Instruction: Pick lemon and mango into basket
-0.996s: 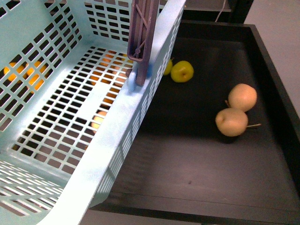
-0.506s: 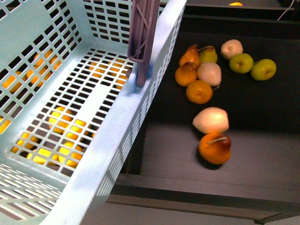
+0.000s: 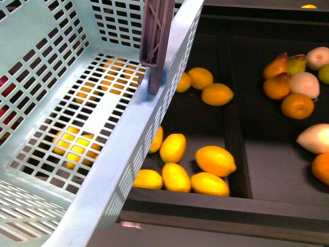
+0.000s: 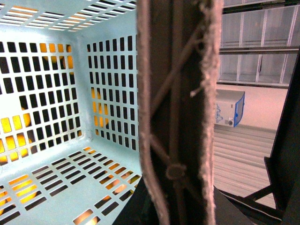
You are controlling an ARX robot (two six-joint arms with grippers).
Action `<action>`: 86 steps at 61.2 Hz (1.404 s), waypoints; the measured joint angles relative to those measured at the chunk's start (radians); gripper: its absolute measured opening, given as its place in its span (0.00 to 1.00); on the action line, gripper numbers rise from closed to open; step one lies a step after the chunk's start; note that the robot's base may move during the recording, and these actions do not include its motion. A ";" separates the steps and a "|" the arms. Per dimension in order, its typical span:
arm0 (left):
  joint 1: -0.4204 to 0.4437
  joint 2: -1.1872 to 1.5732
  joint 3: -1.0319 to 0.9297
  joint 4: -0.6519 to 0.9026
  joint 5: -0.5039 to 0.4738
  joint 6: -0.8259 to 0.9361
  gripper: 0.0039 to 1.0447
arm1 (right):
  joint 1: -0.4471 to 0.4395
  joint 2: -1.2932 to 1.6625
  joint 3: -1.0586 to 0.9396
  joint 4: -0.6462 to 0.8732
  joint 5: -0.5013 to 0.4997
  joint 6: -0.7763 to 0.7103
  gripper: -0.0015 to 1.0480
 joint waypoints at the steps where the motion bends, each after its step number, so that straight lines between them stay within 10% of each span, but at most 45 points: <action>1: 0.000 0.000 0.000 0.000 0.000 0.000 0.05 | 0.000 0.000 0.000 0.000 -0.001 0.000 0.92; 86: 0.014 -0.002 0.000 0.000 -0.029 0.010 0.05 | -0.001 0.000 0.000 0.000 -0.010 0.000 0.92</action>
